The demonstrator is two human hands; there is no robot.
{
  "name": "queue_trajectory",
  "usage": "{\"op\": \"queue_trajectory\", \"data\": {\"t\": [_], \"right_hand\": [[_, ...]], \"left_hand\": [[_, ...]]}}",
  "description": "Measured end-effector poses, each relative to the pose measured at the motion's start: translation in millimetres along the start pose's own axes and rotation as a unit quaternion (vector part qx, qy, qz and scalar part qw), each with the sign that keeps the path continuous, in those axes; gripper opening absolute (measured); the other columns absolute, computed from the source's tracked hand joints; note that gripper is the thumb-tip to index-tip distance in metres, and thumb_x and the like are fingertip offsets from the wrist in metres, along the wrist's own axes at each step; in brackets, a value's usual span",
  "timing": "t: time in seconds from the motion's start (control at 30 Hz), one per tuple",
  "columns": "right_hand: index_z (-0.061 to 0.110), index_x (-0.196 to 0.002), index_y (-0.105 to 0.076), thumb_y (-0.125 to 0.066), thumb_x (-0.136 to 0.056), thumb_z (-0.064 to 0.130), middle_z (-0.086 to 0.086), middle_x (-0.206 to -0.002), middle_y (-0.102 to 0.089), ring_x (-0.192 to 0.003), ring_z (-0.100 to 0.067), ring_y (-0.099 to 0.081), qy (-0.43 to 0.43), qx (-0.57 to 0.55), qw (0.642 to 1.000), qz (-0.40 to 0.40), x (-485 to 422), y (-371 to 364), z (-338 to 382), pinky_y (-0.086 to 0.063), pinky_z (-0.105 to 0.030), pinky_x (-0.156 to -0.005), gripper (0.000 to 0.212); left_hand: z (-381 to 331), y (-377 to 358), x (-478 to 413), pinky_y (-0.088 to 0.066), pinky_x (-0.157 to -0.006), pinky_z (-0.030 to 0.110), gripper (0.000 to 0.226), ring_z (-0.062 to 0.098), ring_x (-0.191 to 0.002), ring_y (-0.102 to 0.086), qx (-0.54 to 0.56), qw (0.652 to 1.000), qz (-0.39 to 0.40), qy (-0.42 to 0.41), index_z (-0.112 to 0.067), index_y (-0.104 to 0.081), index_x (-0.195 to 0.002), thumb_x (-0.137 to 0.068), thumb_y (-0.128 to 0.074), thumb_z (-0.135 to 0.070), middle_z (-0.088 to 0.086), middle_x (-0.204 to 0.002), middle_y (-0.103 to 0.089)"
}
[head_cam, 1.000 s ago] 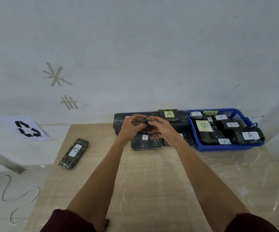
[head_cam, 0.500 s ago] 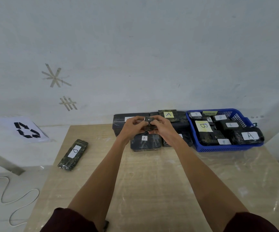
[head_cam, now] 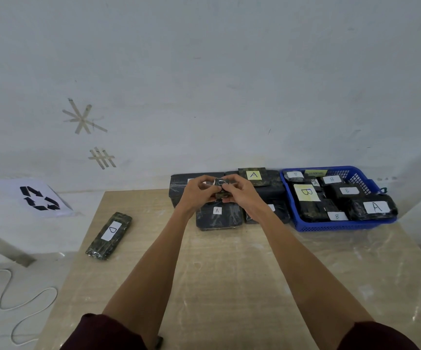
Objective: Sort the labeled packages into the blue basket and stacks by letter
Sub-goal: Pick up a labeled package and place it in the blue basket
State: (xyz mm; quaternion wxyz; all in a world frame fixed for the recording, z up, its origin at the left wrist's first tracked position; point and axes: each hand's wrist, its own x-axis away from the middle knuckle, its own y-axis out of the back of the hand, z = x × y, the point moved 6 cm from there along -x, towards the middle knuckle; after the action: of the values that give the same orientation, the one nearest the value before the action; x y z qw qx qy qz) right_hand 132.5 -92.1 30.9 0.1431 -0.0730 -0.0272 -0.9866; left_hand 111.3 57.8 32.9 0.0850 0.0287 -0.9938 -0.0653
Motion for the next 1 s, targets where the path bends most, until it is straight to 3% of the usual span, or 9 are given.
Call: {"op": "queue_trajectory", "data": {"t": [0.13,0.3,0.37,0.47,0.63,0.77,1.0], "right_hand": [[0.018,-0.128,-0.059,-0.051,-0.104,0.012,-0.02,-0.12,-0.057,-0.105,-0.032,-0.067,0.028,0.055,0.998,-0.004,0.2,-3.9,-1.4,-0.062,-0.031,-0.072,0.026],[0.031,-0.139,-0.054,-0.044,-0.1,0.009,-0.007,-0.13,-0.053,-0.106,-0.021,-0.062,0.03,0.144,0.989,0.03,0.9,-6.6,-0.3,-0.055,-0.023,-0.064,0.046],[0.023,-0.145,-0.048,-0.054,-0.094,0.006,-0.007,-0.129,-0.054,-0.099,-0.021,-0.06,0.059,0.182,0.981,0.042,3.0,-5.5,4.4,-0.053,-0.023,-0.069,0.055],[0.015,-0.145,-0.044,-0.069,-0.086,-0.001,-0.009,-0.133,-0.052,-0.112,-0.024,-0.057,0.093,0.241,0.965,0.043,1.9,-2.4,5.6,-0.054,-0.032,-0.088,0.066],[0.011,-0.126,-0.045,-0.065,-0.087,-0.01,-0.014,-0.115,-0.062,-0.092,-0.029,-0.068,0.065,0.144,0.987,0.028,1.5,-0.4,-0.9,-0.058,-0.029,-0.067,0.049],[0.006,-0.121,-0.047,-0.067,-0.087,-0.011,-0.02,-0.112,-0.063,-0.095,-0.034,-0.068,0.091,0.082,0.992,0.031,6.0,-0.1,0.1,-0.057,-0.028,-0.067,0.044],[0.003,-0.121,-0.053,-0.072,-0.084,-0.011,-0.018,-0.113,-0.068,-0.1,-0.031,-0.07,0.105,0.053,0.992,0.045,10.0,3.8,2.6,-0.06,-0.03,-0.072,0.045]], "left_hand": [[1.7,1.0,0.8,-0.062,-0.085,0.042,0.032,0.029,-0.094,-0.075,-0.007,1.0,-0.013,0.008,-0.007,-0.067,-0.118,-0.089,-0.077,-0.017,0.02,-0.104,-0.074],[1.6,4.5,1.6,-0.063,-0.084,0.038,0.033,0.028,-0.094,-0.075,-0.008,0.999,-0.035,0.009,-0.01,-0.069,-0.115,-0.086,-0.081,-0.019,0.017,-0.097,-0.075],[0.7,5.5,2.6,-0.062,-0.084,0.037,0.034,0.026,-0.093,-0.075,-0.005,1.0,-0.03,0.002,-0.01,-0.071,-0.114,-0.085,-0.082,-0.023,0.015,-0.095,-0.076],[-5.1,1.4,6.4,-0.063,-0.08,0.033,0.03,0.022,-0.095,-0.074,0.005,1.0,-0.009,-0.005,-0.014,-0.073,-0.114,-0.089,-0.077,-0.03,0.012,-0.101,-0.075],[-16.3,-6.6,11.9,-0.061,-0.072,0.027,0.019,0.019,-0.095,-0.073,0.03,0.999,0.01,-0.008,-0.012,-0.074,-0.111,-0.097,-0.063,-0.01,0.01,-0.103,-0.073],[-20.8,-7.1,13.1,-0.062,-0.077,0.032,0.021,0.017,-0.094,-0.072,0.018,0.999,0.012,-0.049,-0.01,-0.077,-0.109,-0.092,-0.067,-0.003,-0.001,-0.089,-0.07],[-20.9,-5.3,11.2,-0.062,-0.075,0.032,0.019,0.019,-0.094,-0.073,0.03,0.998,0.007,-0.046,-0.004,-0.077,-0.106,-0.089,-0.07,0.001,0.011,-0.105,-0.075]]}}
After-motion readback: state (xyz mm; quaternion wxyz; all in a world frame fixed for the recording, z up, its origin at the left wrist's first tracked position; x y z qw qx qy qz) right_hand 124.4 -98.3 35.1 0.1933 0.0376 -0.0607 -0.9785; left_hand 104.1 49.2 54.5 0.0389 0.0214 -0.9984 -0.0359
